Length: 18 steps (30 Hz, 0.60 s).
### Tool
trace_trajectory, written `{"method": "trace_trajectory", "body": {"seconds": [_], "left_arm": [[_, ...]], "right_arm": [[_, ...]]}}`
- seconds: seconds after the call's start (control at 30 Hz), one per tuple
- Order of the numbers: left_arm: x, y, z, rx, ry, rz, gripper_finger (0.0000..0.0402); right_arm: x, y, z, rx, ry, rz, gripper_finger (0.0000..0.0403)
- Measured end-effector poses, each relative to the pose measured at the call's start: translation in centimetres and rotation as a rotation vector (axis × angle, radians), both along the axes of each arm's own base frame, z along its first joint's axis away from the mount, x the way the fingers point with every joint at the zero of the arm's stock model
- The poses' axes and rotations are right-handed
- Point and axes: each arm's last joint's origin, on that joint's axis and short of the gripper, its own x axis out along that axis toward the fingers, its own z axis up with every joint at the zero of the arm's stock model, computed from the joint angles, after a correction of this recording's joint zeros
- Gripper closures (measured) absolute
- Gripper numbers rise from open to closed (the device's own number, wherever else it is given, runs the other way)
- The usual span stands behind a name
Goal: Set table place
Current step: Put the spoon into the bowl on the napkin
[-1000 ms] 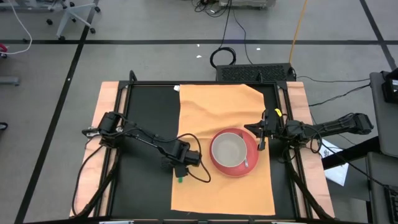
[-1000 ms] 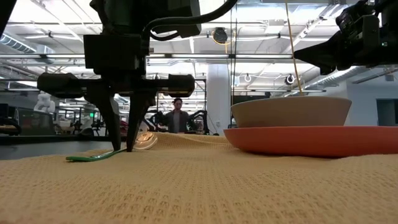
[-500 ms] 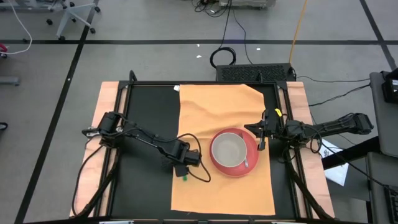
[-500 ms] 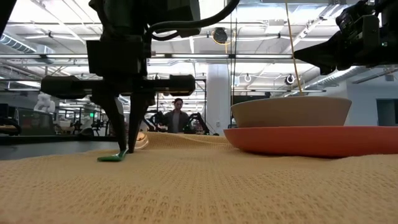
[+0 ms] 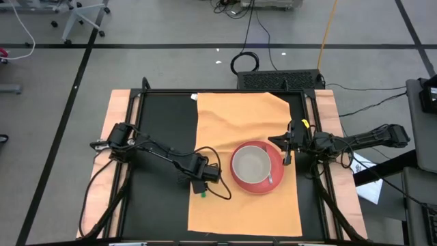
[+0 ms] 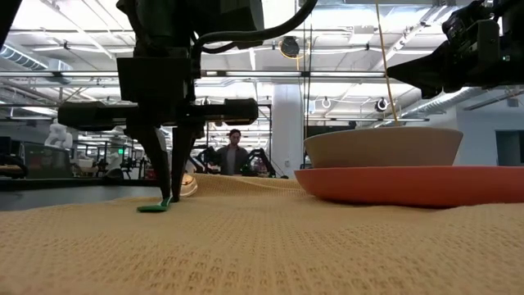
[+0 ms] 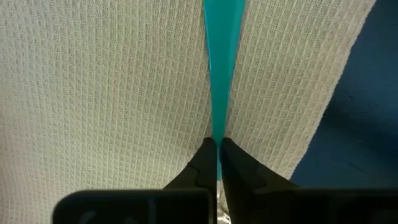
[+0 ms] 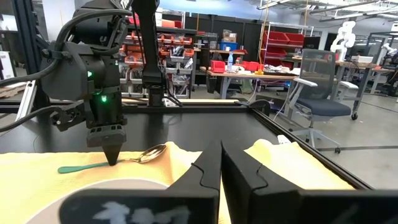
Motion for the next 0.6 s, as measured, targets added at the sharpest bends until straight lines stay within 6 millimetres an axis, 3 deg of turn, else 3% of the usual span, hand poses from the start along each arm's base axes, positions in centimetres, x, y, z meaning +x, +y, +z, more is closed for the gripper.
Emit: {"method": "trace_trajectory", "body": {"seconds": [0.27,0.6], "left_arm": [[-0.1,0.1,0.9,0.01,-0.036,0.024,0.0388],[0.0,0.3,5.0,-0.035,-0.251,0.148,0.0389]], "right_arm": [[0.0,0.0,0.0,0.0,0.0,0.0,0.0403],[0.0,0.0,0.0,0.0,-0.001,0.0,0.0403]]}}
